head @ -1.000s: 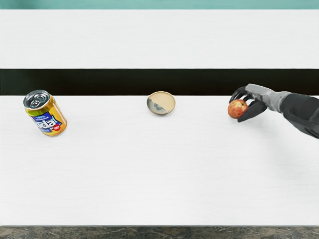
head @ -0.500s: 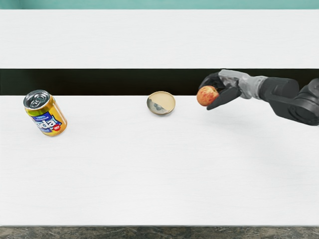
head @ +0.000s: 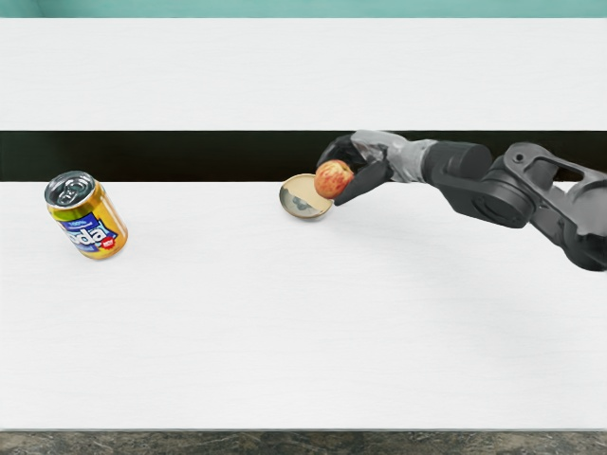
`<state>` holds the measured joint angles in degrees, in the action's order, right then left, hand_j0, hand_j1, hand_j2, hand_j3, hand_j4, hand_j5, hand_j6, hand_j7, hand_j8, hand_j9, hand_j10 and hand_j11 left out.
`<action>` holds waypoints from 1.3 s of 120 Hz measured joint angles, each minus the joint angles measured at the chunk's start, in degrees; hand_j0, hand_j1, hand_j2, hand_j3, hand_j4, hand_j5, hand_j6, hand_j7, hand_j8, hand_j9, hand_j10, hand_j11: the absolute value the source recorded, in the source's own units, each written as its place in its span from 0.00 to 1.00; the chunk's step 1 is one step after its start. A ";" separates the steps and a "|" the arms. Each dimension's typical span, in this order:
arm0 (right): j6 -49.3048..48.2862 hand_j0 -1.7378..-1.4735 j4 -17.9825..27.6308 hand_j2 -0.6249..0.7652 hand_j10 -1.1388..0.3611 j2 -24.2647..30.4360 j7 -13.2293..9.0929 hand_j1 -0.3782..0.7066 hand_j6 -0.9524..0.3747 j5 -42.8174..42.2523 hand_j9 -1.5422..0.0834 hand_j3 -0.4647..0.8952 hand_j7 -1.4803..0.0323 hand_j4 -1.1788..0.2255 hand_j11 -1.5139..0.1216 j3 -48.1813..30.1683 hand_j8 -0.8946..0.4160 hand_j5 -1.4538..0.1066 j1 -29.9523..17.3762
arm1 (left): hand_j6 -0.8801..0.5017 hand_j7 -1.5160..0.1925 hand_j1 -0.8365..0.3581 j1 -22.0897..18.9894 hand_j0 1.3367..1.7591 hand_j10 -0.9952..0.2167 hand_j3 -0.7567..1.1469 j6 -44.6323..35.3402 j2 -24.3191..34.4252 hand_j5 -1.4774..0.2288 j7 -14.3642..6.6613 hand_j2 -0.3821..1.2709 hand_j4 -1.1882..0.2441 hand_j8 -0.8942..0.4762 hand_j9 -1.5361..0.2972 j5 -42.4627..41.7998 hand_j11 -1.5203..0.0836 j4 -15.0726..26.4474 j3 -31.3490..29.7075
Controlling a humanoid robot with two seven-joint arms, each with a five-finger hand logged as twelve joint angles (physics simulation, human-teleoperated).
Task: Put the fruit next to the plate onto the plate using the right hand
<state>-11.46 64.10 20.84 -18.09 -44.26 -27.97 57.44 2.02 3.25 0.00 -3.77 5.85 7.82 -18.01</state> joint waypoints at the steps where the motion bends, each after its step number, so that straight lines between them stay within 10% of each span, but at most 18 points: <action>1: 0.01 0.32 -0.21 0.62 0.27 -0.25 0.03 0.68 0.53 -0.21 0.30 0.34 0.32 0.56 0.28 0.01 0.43 0.24 0.04 | 0.46 0.70 0.75 0.00 0.76 0.62 0.40 0.00 0.00 0.68 0.00 0.26 0.66 0.47 0.66 0.00 0.75 0.00 0.00; 83: 0.77 0.33 -11.40 0.56 0.27 -11.60 3.04 0.61 0.49 -9.92 0.31 0.34 0.33 0.51 0.29 5.93 0.40 0.26 4.43 | 0.46 0.70 0.75 0.00 0.76 0.62 0.40 0.00 0.00 0.68 0.00 0.26 0.66 0.47 0.66 0.00 0.75 0.00 0.00; 156: 2.48 0.30 -11.21 0.42 0.58 -9.56 2.93 0.34 0.51 -6.21 0.71 0.34 0.72 0.64 0.68 5.38 0.48 0.68 5.04 | 0.46 0.70 0.75 0.00 0.76 0.62 0.40 0.00 0.00 0.68 0.00 0.26 0.66 0.47 0.66 -0.04 0.75 0.00 -0.01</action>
<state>-8.98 52.89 11.28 -15.16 -50.47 -22.59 62.48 2.02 3.25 0.00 -3.78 5.81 7.82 -18.01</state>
